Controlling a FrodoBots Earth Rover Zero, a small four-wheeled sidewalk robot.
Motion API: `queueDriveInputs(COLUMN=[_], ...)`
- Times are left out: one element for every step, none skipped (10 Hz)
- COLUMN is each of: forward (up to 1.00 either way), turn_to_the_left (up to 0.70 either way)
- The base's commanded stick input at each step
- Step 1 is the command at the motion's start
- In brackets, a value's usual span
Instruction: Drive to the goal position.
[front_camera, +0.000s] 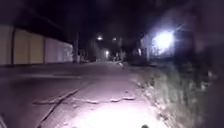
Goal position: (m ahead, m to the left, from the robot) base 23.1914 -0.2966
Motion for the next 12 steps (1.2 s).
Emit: queueDriveInputs(forward=[0.70, 0.70, 0.70, 0.70, 0.70, 0.70, 0.70, 0.70, 0.70, 0.70, 0.70, 0.70], turn_to_the_left=[0.00, 0.00, 0.00, 0.00, 0.00, 0.00, 0.00, 0.00, 0.00, -0.35, 0.00, 0.00])
